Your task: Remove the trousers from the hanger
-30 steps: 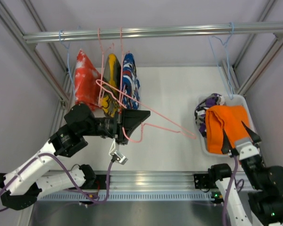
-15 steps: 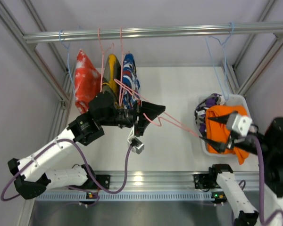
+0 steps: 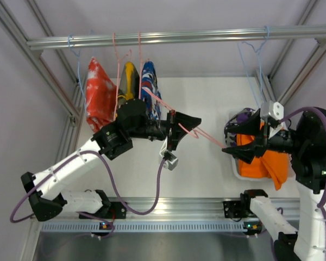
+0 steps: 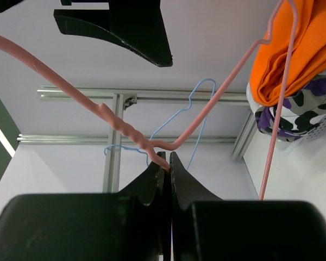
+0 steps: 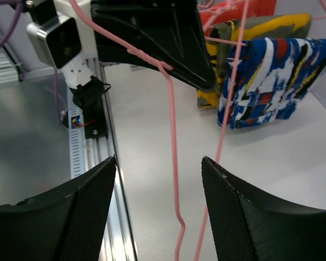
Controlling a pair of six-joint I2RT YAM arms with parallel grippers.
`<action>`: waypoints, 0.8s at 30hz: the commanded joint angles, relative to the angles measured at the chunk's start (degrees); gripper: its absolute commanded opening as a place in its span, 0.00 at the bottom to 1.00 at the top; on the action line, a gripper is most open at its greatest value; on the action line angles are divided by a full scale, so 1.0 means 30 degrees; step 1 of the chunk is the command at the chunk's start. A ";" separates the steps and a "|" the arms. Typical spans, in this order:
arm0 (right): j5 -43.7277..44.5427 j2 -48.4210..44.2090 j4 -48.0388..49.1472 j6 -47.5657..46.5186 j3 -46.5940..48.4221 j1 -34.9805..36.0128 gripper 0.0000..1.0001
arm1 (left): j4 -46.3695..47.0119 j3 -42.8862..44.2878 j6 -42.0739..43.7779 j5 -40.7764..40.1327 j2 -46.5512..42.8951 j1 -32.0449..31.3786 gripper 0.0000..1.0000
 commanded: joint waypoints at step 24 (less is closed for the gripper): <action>0.7400 0.3997 0.2793 0.1786 0.1061 1.0082 0.00 | 0.2812 0.1387 0.0083 0.1508 0.2355 -0.0137 0.10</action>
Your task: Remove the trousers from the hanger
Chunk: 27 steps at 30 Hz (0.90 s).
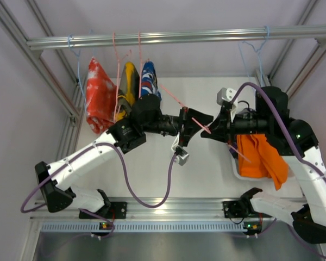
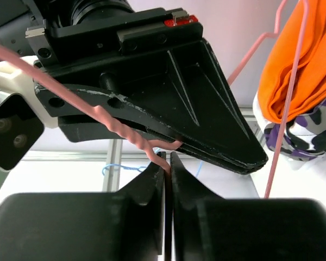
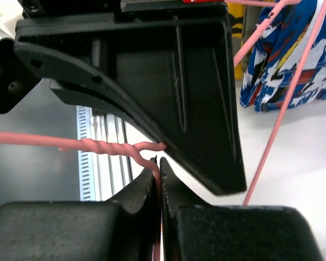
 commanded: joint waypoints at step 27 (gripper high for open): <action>1.3046 -0.2393 0.5422 0.9060 0.0872 0.0063 0.00 | 0.1155 -0.7089 -0.3906 -0.8701 -1.2638 0.0045 0.99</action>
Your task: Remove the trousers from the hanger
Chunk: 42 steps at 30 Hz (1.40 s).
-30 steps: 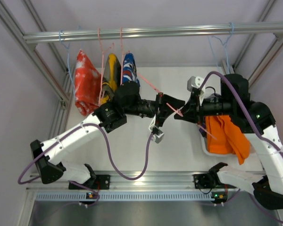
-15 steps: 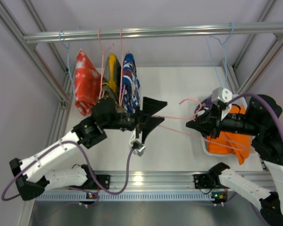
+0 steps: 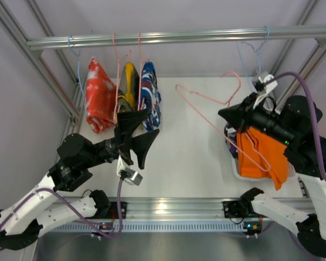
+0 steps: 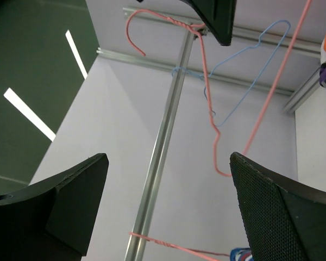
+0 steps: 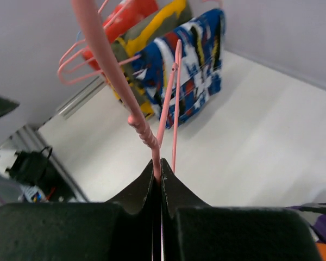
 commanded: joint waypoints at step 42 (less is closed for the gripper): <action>0.9338 1.0554 0.7534 0.0876 0.1835 -0.0794 0.22 | -0.7165 0.5836 -1.6362 -1.2489 0.3049 0.0499 0.99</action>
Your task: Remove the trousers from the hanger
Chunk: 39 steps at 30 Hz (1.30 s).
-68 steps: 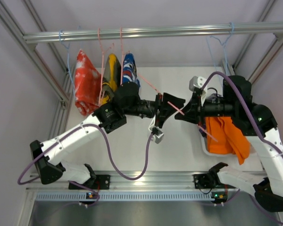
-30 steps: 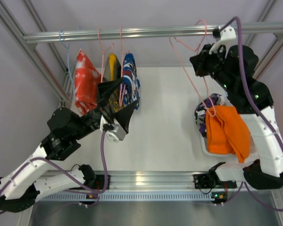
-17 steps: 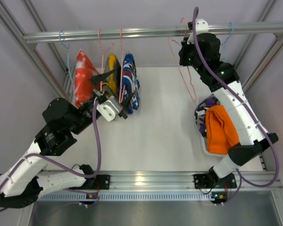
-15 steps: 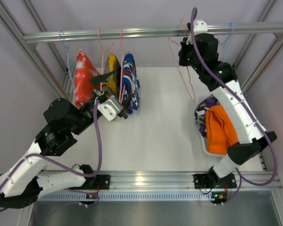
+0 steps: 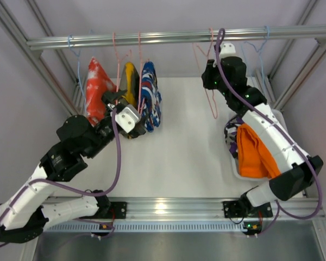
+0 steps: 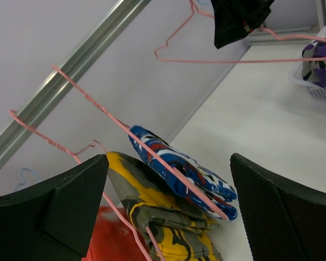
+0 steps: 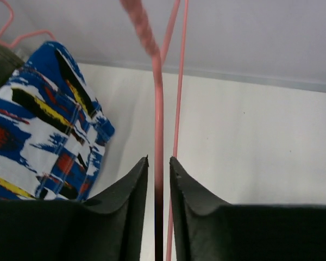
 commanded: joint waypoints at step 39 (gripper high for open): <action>-0.0371 -2.7280 -0.2060 -1.1160 -1.5935 -0.5789 1.00 | -0.2692 -0.9784 -0.5663 -0.7058 -1.2075 1.2015 0.99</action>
